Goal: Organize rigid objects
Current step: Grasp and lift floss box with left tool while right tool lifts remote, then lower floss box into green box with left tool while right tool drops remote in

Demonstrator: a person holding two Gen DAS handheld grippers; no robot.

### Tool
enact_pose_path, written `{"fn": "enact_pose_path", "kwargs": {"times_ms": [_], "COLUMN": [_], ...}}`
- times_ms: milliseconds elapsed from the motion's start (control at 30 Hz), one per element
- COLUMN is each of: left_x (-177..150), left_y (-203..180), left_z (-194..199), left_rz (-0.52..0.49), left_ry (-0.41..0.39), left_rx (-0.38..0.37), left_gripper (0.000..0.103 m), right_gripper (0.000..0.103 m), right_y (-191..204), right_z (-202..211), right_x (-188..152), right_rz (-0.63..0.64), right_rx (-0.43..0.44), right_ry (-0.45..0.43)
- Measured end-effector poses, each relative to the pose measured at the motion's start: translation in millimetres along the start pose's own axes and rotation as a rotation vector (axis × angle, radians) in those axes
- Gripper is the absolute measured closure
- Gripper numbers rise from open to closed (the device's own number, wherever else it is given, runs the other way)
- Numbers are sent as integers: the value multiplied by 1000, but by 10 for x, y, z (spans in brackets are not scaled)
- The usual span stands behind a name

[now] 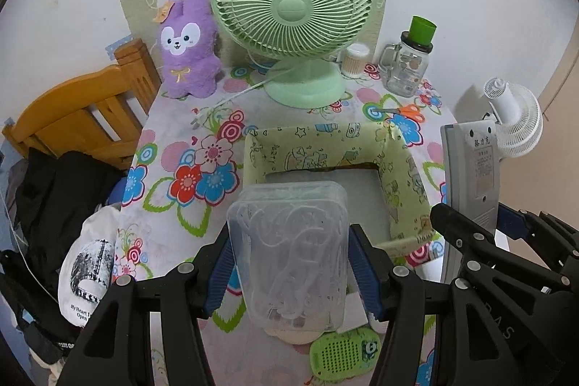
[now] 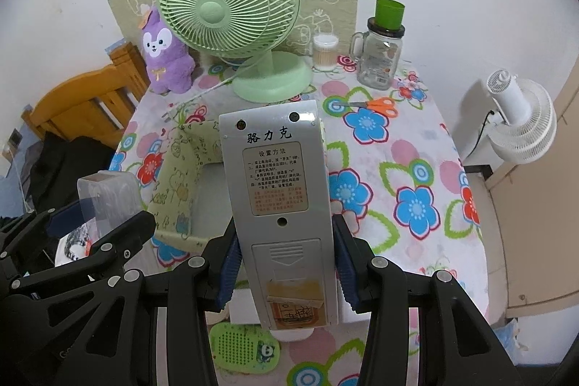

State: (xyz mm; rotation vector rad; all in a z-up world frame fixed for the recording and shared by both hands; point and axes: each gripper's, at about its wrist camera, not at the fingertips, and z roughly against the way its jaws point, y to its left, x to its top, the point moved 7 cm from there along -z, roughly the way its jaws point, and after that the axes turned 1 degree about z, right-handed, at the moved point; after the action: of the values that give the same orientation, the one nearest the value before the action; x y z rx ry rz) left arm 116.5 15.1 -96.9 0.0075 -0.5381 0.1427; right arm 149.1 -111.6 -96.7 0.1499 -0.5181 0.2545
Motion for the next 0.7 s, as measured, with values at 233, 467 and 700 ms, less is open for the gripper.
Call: {"fn": "enact_pose_path", "kwargs": {"times_ms": [233,467,700], "left_x": [160,246,309], "left_y": [21,69,81], "left_z": [-168,-418,-625], "left_rz": [7,19,19], "left_ry": [7,36,62], "left_rx": [5,4,10], "left_gripper": [42,42,42], "right_gripper": [53,53,53], "right_y": [-24,-30,-45], "right_z": [-193,-448,-677], "right_x": [171,240,311], "right_rz": [-5,-23,-32], "right_rx": [14,33,33], "right_ry": [14,59,91]}}
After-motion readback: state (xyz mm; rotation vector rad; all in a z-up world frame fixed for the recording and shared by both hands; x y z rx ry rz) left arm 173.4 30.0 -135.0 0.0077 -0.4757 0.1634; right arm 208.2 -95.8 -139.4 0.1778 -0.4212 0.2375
